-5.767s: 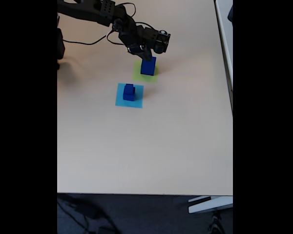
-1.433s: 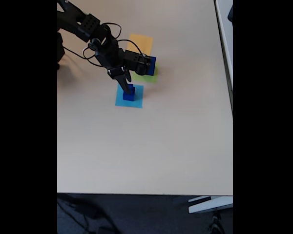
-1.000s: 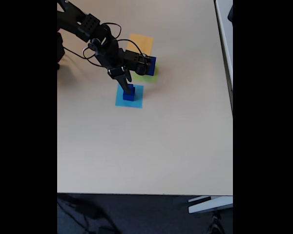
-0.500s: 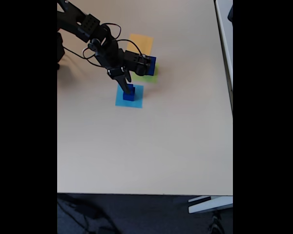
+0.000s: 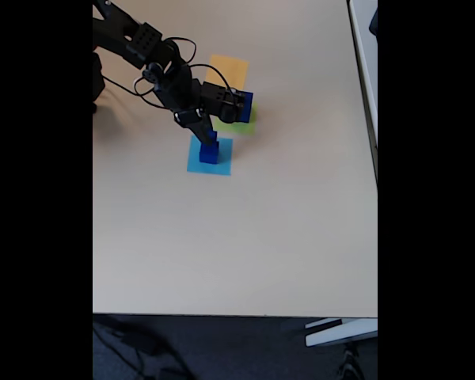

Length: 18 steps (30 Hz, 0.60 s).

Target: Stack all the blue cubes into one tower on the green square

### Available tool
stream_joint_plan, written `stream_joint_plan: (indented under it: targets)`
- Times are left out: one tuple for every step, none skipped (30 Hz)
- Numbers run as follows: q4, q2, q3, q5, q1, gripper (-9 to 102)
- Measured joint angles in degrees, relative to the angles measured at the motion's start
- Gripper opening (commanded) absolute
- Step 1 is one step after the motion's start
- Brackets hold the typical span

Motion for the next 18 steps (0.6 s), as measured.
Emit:
stream_joint_plan:
  targets:
    - [0.0, 0.0, 0.0, 0.0, 0.0, 8]
    - [0.0, 0.0, 0.0, 0.2, 0.0, 7]
    - [0.0, 0.0, 0.2, 0.2, 0.0, 5]
    - [0.0, 0.1, 0.3, 0.2, 0.0, 4]
    - [0.0, 0.1, 0.3, 0.2, 0.0, 2]
    - [0.0, 0.1, 0.3, 0.2, 0.0, 1]
    - [0.0, 0.1, 0.3, 0.2, 0.0, 1]
    - [0.0, 0.1, 0.3, 0.2, 0.0, 1]
    - [0.0, 0.1, 0.3, 0.2, 0.0, 1]
    - [0.0, 0.1, 0.3, 0.2, 0.0, 1]
    - [0.0, 0.1, 0.3, 0.2, 0.0, 1]
    - [0.0, 0.1, 0.3, 0.2, -0.1, 2]
    - [0.0, 0.1, 0.3, 0.2, -0.1, 2]
    - [0.4, 0.1, -0.1, 0.2, -0.1, 2]
    - [1.2, 0.1, -0.7, 0.6, -0.2, 2]
    - [2.5, 0.1, -1.7, 1.1, -0.4, 1]
    - [3.8, 0.1, -2.9, 1.5, -0.9, 1]
    - [5.1, 0.1, -4.3, 1.8, -1.3, 1]
